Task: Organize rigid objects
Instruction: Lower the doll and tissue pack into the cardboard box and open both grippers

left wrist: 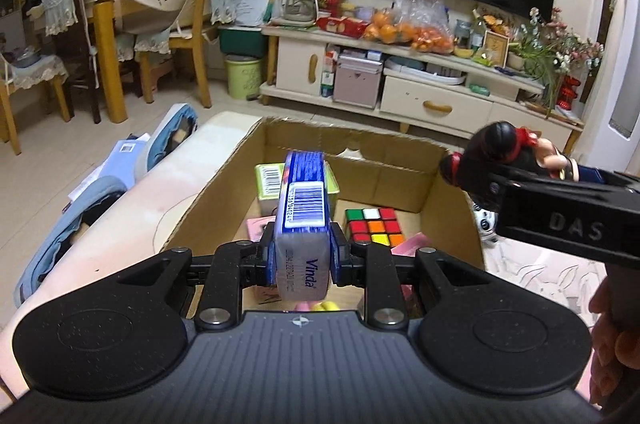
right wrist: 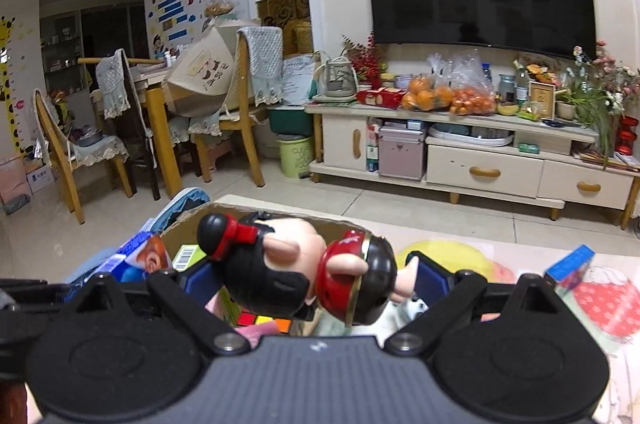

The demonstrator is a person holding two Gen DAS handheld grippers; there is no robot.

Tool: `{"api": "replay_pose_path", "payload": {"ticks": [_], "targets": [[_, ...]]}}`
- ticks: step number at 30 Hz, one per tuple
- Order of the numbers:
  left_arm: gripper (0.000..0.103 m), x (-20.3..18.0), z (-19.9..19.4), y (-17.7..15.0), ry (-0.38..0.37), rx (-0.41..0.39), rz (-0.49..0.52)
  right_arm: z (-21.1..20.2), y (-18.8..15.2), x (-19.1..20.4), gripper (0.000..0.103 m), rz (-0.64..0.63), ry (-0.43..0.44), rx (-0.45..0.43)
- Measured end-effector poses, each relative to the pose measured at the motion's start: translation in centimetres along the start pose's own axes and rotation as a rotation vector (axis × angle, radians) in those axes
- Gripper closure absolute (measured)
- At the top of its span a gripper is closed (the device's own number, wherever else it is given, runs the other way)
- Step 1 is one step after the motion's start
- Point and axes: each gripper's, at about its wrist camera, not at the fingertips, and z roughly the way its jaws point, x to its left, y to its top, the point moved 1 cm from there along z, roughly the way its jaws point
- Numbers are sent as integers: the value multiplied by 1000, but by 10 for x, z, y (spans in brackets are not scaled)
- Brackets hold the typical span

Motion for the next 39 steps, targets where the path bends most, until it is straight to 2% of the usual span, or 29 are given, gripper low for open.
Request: {"api": "replay_pose_path", "payload": {"ticks": [6, 10, 20, 25, 30, 32, 39], "targets": [[71, -3, 0, -1, 33, 10, -6, 19, 1, 10, 8, 8, 21, 32], [45, -3, -1, -1, 47, 3, -10, 19, -1, 12, 6, 27, 9, 24], [15, -11, -4, -1, 54, -25, 18, -13, 12, 5, 4, 46, -20, -85], [7, -18, -3, -3, 44, -31, 43, -27, 7, -2, 4, 37, -53, -103], [5, -24, -4, -5, 39, -38, 72, -40, -2, -13, 3, 34, -92, -115], [1, -26, -4, -5, 39, -40, 80, -43, -4, -18, 3, 35, -111, -123], [0, -27, -5, -5, 23, -54, 111, -53, -14, -32, 4, 42, -149, -124]]}}
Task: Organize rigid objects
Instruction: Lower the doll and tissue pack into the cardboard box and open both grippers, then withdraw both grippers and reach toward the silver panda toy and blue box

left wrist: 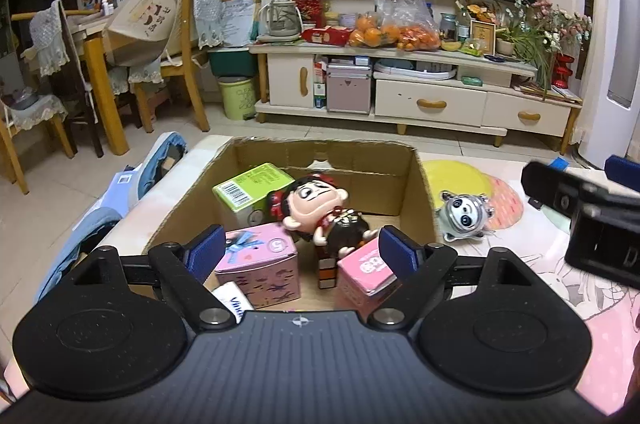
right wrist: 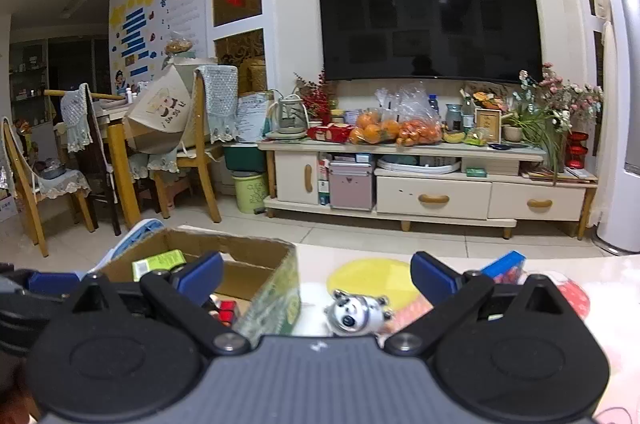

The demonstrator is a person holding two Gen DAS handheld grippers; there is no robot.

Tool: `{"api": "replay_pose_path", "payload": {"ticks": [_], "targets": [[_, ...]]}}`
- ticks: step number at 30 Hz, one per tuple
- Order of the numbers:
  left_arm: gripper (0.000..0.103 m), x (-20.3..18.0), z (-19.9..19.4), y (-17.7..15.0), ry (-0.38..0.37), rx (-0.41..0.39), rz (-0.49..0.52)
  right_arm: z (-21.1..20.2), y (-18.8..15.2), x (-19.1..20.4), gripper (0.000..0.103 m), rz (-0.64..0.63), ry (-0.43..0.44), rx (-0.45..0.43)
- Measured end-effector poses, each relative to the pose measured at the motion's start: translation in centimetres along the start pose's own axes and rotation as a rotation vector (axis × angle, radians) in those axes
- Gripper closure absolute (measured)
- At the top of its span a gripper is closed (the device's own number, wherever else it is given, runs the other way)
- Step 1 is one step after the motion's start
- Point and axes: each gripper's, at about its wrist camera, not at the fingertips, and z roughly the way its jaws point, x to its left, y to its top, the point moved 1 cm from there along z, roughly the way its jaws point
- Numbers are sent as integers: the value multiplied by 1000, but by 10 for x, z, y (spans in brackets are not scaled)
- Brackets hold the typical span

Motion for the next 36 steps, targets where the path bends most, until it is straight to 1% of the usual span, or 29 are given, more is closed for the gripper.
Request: {"api": "replay_pose_path", "payload": {"ticks": [10, 23, 31, 36], "targets": [[0, 1, 1, -1, -19, -15, 43, -12, -19, -18, 4, -7, -34, 2], [0, 0, 3, -3, -33, -22, 95, -22, -38, -48, 4, 64, -71, 9], [0, 0, 5, -5, -41, -18, 125, -26, -54, -64, 4, 78, -105, 12], [0, 1, 5, -4, -51, -23, 125, -30, -62, -77, 4, 82, -118, 7]]}}
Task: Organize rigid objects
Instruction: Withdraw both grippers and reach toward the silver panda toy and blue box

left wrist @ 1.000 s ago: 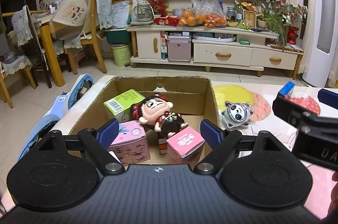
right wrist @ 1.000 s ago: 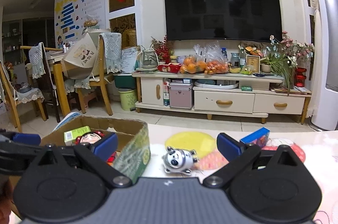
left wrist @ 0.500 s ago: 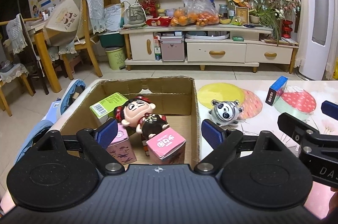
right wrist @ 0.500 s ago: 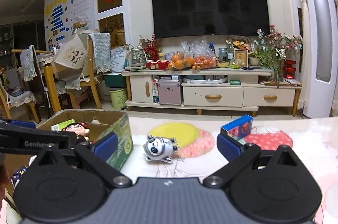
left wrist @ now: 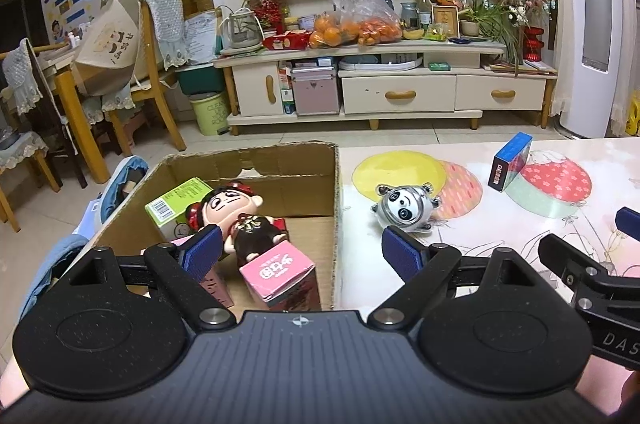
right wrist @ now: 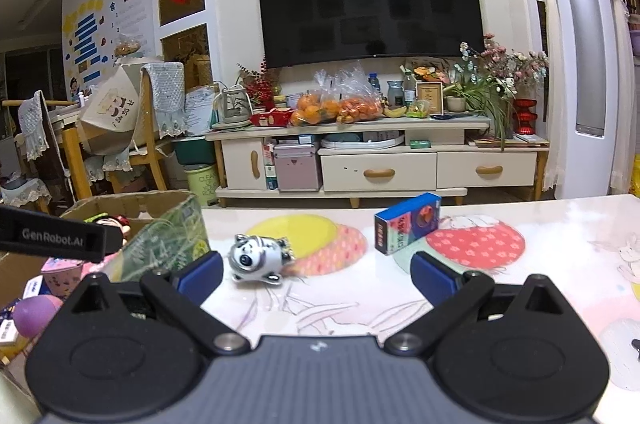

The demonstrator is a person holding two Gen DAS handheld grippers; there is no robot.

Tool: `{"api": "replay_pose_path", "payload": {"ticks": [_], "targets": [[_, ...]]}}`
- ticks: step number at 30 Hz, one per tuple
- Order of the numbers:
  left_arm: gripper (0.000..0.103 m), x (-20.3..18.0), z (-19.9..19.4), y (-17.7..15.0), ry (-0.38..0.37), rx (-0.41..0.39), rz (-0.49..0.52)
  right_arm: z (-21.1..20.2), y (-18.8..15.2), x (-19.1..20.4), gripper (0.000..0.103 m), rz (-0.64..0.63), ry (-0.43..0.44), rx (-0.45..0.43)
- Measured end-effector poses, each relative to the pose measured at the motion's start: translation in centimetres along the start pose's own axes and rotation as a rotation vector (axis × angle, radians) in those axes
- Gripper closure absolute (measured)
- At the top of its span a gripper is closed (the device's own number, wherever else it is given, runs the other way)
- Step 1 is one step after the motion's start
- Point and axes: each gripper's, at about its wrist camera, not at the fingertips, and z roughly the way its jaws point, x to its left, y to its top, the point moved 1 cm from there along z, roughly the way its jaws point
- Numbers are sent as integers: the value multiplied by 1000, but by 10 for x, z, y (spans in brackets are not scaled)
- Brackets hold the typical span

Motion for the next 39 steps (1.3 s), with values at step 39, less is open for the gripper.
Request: {"api": "replay_pose_path", "payload": {"ticks": [39], "targets": [[0, -96, 149, 0, -13, -10, -54, 71, -28, -142, 3, 229, -17, 178]]}}
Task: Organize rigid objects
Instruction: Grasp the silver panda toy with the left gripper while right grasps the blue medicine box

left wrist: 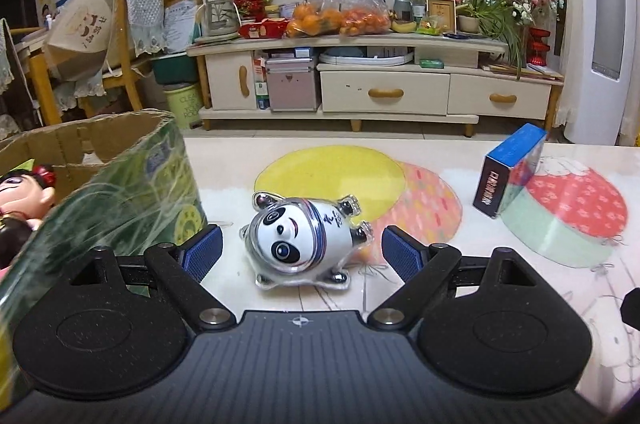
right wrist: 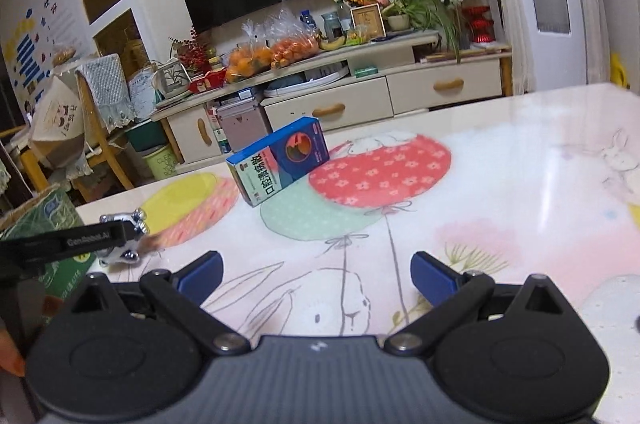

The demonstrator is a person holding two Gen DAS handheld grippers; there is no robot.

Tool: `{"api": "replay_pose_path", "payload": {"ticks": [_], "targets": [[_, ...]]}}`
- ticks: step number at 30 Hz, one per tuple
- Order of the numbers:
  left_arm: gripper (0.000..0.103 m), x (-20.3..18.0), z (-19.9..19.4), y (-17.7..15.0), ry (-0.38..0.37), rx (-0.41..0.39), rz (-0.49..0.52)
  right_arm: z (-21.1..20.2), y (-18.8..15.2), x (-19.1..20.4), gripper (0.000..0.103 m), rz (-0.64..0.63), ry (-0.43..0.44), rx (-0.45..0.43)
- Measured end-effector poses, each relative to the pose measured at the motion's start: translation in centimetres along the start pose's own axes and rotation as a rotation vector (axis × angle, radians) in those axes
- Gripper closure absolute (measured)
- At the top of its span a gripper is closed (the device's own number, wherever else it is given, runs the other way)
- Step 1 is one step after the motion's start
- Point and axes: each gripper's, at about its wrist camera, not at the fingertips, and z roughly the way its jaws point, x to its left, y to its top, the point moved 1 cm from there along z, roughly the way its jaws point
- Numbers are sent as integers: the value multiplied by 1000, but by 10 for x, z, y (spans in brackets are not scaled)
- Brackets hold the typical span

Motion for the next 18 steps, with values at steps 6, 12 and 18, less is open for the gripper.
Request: {"api": "replay_pose_path", "payload": {"ticks": [6, 12, 18], "targets": [[0, -1, 20, 4, -18, 3, -15, 12, -2, 2, 3, 27, 24, 22], [0, -5, 29, 6, -15, 26, -16, 24, 8, 12, 3, -8, 53, 5], [1, -5, 32, 8, -3, 56, -27, 48, 21, 24, 3, -10, 53, -26]]}}
